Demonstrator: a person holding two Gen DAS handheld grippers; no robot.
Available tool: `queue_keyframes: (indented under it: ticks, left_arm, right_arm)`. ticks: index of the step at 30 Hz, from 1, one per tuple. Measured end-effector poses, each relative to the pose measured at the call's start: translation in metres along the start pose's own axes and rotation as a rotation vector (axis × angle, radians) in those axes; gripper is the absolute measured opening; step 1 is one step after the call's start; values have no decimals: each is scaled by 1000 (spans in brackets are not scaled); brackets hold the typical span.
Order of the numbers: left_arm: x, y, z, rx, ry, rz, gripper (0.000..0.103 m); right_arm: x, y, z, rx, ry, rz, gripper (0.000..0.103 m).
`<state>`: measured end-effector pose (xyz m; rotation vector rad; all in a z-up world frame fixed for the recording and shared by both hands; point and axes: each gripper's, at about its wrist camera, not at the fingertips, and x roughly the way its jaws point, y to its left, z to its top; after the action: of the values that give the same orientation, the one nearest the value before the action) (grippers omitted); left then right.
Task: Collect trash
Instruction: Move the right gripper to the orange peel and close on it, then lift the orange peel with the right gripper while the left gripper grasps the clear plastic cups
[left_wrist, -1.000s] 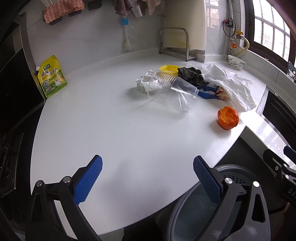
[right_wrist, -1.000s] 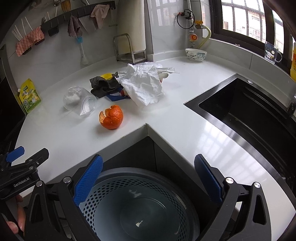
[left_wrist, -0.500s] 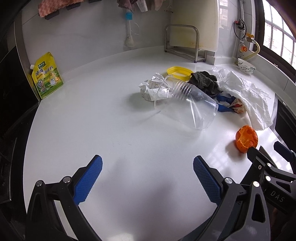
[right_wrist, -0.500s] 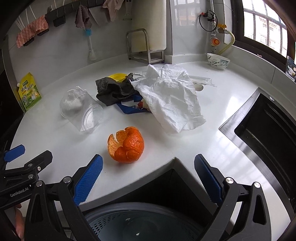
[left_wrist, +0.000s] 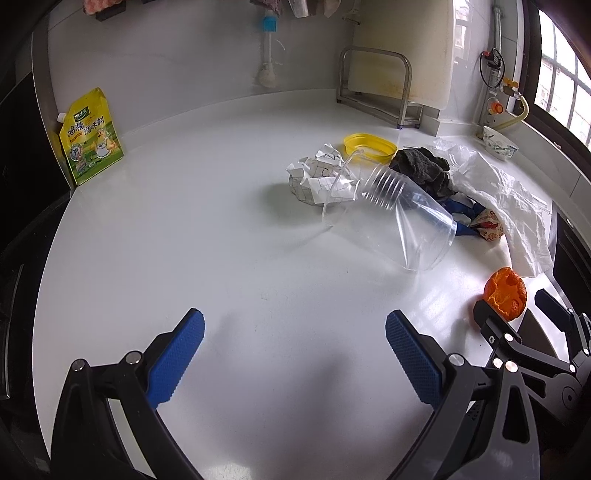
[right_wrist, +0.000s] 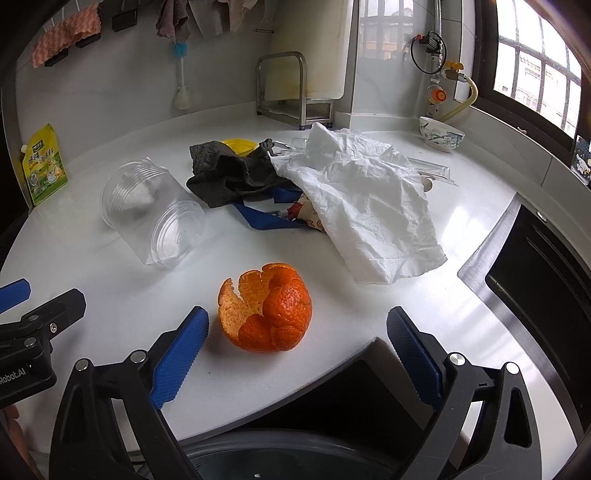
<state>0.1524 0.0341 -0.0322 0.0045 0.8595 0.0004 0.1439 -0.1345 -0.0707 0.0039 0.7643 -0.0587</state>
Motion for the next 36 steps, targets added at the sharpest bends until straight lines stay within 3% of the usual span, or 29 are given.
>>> queue_keyframes:
  ticks: [1,4,6,8,20,29,36]
  left_arm:
    - [0,0,1,-3,1,-3,97]
    - [0,0,3,-9,-4,-7,97]
    - [0,-1,6,-10,-8,-8,97]
    - [0,-1,9,-11,-12,-14,97]
    - [10,6,39,46,-53,-99,97]
    - [32,17,59,45,-15,-279,97]
    - [37,16,73,179,-53,-372,97]
  right_arm:
    - [1,1,1,-4,-1,1,90]
    - [5,2,2,-6,20,33,60]
    - [5,2,4,-8,25,48,55]
    - [3,4,4,-16,24,73,39]
    - [-14,-20,-8,63,38,132,35]
    - [-30,-43,-22,97,46,139,35]
    - [-35,-54,-34,125,71,143,35]
